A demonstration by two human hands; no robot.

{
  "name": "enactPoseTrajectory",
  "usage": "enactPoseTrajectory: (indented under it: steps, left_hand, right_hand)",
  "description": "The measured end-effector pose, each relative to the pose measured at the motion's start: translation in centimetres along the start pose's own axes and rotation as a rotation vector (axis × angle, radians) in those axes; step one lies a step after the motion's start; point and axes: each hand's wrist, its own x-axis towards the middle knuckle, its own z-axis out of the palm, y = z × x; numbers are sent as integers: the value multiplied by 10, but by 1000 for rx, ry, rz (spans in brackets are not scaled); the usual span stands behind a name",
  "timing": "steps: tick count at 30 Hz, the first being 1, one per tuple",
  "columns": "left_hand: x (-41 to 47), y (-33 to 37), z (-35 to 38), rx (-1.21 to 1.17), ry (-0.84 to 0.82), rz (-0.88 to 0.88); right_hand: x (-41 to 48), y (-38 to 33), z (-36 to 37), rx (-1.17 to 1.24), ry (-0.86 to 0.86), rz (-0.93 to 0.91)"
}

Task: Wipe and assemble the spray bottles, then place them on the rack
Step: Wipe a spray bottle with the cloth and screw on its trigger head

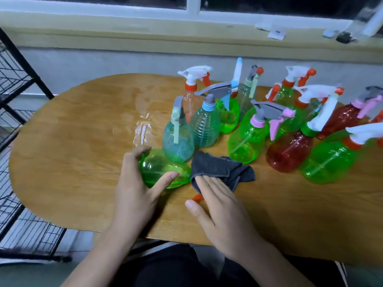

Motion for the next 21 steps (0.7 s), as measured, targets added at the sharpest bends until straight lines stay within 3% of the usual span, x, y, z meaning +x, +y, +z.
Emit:
enactPoseTrajectory:
  steps: [9,16,21]
  left_hand:
    - [0,2,-1,10,-41,-10]
    - [1,7,2,105,-84,163]
    - [-3,7,5,180,-105,193]
  right_hand:
    - [-14,20,-15,4,21,42]
    - [14,9,-19,143,-51,46]
    - [2,30,-25,71,-96,-2]
